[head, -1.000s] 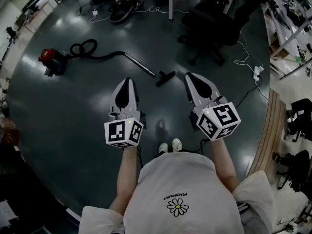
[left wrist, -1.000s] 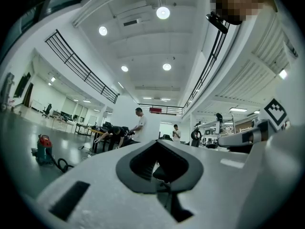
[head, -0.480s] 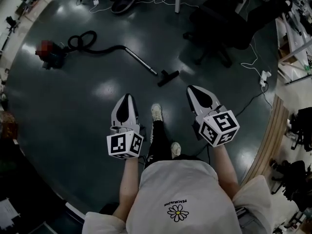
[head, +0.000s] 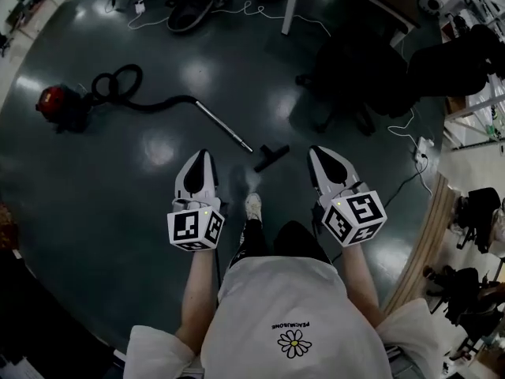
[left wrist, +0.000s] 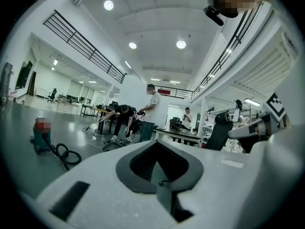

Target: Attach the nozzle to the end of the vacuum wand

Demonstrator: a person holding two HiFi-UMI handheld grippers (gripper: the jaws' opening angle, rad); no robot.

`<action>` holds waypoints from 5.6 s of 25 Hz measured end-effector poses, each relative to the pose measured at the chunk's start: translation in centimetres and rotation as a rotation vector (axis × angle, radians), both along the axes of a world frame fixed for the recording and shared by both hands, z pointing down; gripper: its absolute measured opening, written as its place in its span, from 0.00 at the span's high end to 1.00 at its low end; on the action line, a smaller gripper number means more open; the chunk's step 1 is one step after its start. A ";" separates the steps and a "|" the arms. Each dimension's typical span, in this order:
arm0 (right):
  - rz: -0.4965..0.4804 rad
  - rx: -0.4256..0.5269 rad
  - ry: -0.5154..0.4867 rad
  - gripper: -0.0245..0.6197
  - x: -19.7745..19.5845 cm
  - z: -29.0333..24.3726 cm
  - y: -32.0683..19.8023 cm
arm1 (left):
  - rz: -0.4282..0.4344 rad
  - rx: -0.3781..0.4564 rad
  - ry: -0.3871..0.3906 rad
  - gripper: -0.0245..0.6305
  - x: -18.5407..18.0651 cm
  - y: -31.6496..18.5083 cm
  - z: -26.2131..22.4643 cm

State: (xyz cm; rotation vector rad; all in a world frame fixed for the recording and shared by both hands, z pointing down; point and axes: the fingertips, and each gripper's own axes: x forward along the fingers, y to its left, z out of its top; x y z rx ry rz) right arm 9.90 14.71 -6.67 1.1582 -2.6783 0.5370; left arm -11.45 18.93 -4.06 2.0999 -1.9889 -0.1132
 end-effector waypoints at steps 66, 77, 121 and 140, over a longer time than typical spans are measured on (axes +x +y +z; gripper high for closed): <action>-0.569 -0.256 0.540 0.67 -10.1 89.1 -16.8 | 1.046 -0.159 -1.271 0.96 -2.5 -28.0 87.0; -0.572 -0.278 0.503 0.67 -10.7 88.4 -16.6 | 1.226 -0.230 -1.411 0.55 -2.4 -28.8 90.2; -0.352 -0.243 0.317 0.93 -10.7 83.3 -23.9 | 0.843 -0.123 -0.520 0.94 0.8 -31.6 79.7; 0.014 -0.020 0.012 0.95 -10.0 75.5 -29.3 | 0.201 -0.069 0.065 0.96 -3.1 -31.6 74.0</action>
